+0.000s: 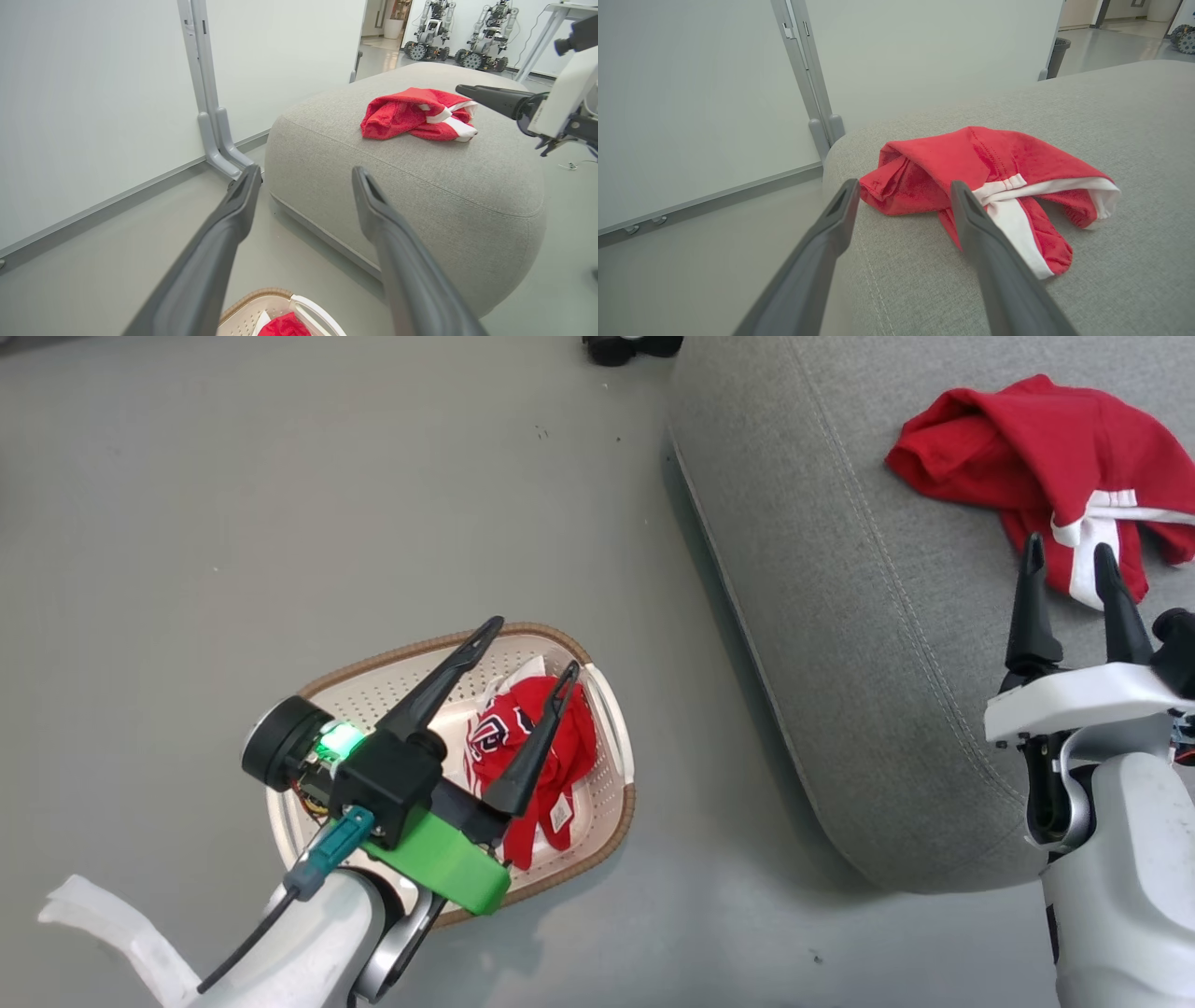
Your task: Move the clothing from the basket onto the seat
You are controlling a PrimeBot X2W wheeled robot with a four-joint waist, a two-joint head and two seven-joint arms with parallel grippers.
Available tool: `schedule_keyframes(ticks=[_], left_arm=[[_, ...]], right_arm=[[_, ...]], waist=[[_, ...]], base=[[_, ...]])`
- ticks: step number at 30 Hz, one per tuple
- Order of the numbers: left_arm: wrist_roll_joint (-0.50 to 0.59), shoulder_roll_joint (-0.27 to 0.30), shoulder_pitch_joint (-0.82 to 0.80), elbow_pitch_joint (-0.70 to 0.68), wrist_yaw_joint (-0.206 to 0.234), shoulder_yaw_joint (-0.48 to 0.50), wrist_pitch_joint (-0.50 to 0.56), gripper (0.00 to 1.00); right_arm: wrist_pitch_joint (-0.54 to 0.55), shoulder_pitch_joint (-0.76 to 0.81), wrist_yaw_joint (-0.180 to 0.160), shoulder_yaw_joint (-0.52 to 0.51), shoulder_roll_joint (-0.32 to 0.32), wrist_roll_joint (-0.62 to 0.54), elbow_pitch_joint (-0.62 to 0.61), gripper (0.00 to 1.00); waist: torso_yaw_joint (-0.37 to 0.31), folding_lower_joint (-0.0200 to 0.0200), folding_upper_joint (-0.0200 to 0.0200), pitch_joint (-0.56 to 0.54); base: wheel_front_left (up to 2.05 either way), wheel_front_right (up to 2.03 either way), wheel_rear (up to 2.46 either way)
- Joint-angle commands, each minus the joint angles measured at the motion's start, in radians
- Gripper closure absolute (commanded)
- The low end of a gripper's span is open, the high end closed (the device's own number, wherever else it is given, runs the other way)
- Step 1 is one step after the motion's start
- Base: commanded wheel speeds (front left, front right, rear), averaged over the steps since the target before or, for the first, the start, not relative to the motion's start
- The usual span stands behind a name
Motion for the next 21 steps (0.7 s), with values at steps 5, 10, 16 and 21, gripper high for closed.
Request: schedule_keyframes(ticks=[5,10,16,21], left_arm=[[-0.031,-0.009,0.034,0.052,0.047,0.057,-0.066,0.0],[-0.053,-0.005,0.061,0.1,0.083,0.118,-0.103,0.0],[-0.088,-0.007,0.111,0.141,0.116,0.215,-0.125,0.0],[-0.087,-0.005,0.178,0.147,0.136,0.304,-0.127,0.0]], right_arm=[[0.015,0.091,-0.001,0.045,0.028,-0.026,-0.143,0.0],[0.065,0.16,-0.001,0.082,0.047,-0.04,-0.269,0.0],[0.123,0.234,-0.001,0.123,0.054,-0.05,-0.374,0.0],[0.158,0.286,-0.001,0.149,0.055,-0.036,-0.421,0.0]], waist=[[0.105,0.0001,0.0,-0.092],[0.164,0.0001,0.0,-0.123],[0.226,0.0001,0.0,-0.172],[0.256,0.0001,0.0,-0.218]], base=[[0.0,0.0,0.0],[0.0,0.0,0.0],[0.0,0.0,0.0],[0.0,0.0,0.0]])
